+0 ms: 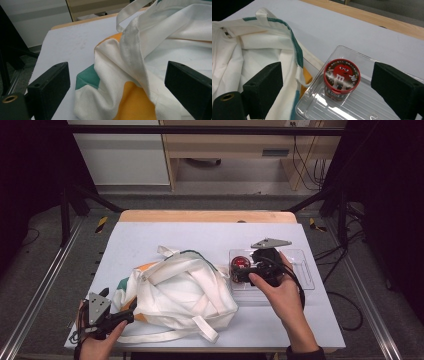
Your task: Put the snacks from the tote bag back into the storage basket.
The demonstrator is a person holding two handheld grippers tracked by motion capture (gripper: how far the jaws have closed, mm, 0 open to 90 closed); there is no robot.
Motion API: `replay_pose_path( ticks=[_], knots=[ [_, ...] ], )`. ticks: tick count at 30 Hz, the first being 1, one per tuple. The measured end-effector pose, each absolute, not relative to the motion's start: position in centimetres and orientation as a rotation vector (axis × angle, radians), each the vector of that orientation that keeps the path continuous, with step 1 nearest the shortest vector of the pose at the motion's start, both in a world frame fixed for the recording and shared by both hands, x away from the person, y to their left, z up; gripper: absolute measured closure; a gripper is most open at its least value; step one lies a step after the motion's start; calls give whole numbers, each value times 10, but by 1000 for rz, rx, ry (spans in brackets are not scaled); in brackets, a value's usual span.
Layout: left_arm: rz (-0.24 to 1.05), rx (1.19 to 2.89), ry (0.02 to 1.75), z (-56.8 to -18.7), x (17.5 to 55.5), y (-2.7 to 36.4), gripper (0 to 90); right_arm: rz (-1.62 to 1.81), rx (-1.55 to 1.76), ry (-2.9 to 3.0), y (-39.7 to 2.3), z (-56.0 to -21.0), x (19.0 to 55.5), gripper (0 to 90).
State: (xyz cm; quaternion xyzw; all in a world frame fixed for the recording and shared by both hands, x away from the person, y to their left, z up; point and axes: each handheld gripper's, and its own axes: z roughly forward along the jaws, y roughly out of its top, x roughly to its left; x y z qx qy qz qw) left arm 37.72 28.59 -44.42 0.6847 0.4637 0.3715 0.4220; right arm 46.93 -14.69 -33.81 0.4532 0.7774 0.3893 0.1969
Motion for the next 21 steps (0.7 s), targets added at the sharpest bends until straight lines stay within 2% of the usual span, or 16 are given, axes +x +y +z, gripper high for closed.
replay_pose_path(
  ticks=[7, 21],
  knots=[
    [932, 1697, 1170, -442, 376, 289, 62, 1069, 1306, 2148, -149, -343, 465, 110],
    [927, 1653, 1198, -440, 377, 299, 62, 1058, 1316, 2053, -171, -332, 448, 106]
  ],
)
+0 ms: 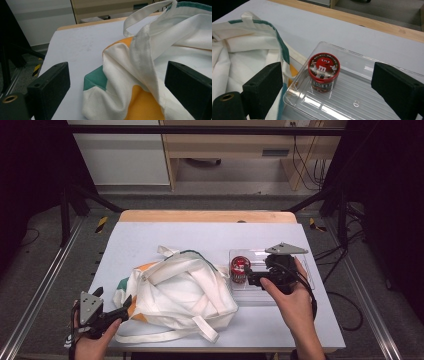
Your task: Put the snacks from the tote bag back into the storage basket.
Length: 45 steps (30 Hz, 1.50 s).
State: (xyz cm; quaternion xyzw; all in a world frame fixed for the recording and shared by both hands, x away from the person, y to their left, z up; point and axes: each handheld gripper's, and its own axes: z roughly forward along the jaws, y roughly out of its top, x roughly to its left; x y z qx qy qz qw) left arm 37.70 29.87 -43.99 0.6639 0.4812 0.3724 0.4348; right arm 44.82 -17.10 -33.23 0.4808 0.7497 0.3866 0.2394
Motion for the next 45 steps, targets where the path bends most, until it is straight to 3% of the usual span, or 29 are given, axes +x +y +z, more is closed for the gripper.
replay_pose_path(
  ticks=[45],
  knots=[
    [926, 1604, 1257, -440, 378, 315, 61, 1011, 1499, 1844, -276, -348, 454, 76]
  ],
)
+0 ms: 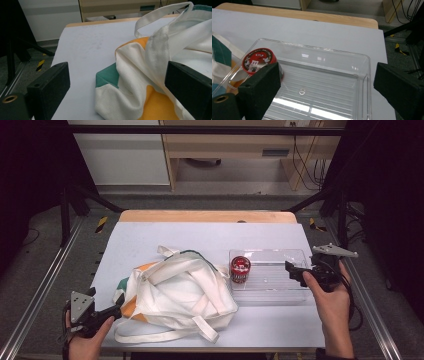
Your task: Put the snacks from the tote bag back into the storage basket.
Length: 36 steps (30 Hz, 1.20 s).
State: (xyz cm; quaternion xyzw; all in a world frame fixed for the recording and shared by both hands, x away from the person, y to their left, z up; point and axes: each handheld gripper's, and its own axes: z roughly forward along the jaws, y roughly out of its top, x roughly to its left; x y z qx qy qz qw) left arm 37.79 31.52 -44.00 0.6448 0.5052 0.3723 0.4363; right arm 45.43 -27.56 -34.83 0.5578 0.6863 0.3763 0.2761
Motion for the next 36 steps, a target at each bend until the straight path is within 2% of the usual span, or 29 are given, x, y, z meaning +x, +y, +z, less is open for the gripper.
replay_pose_path(
  ticks=[19, 36],
  knots=[
    [934, 1594, 1266, -439, 377, 321, 63, 1033, 1485, 1832, -294, -367, 433, 58],
    [934, 1599, 1266, -440, 377, 320, 64, 1026, 1504, 1874, -308, -404, 409, 54]
  ],
)
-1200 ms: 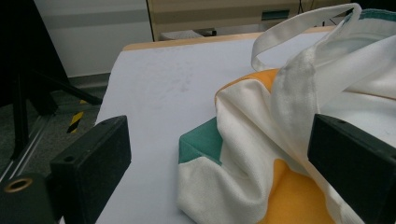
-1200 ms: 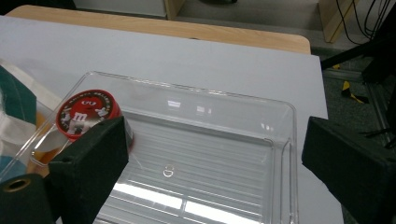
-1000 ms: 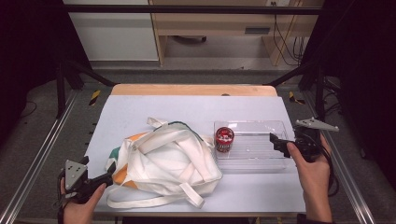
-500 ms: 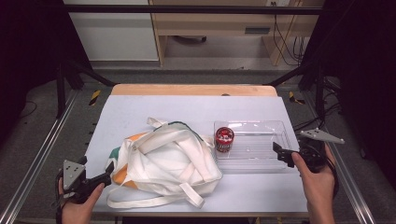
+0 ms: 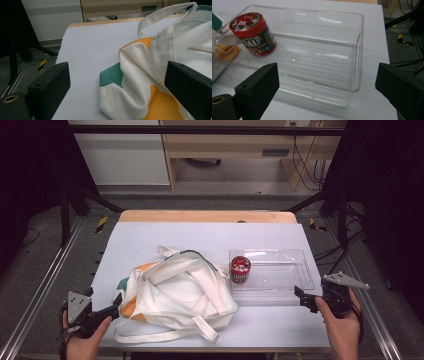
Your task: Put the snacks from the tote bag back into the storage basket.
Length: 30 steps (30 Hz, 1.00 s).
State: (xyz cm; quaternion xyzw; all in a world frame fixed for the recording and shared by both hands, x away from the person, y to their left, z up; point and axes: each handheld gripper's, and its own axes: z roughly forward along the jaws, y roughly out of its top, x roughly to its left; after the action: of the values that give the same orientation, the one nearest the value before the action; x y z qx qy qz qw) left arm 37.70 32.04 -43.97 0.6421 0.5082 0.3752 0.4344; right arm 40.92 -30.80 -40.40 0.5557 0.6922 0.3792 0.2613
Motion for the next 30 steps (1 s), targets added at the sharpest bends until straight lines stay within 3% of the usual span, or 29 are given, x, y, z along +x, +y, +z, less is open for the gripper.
replay_pose_path(
  ticks=[30],
  knots=[
    [933, 1604, 1263, -440, 377, 320, 64, 909, 1592, 1995, -315, -447, 408, 52]
  ],
)
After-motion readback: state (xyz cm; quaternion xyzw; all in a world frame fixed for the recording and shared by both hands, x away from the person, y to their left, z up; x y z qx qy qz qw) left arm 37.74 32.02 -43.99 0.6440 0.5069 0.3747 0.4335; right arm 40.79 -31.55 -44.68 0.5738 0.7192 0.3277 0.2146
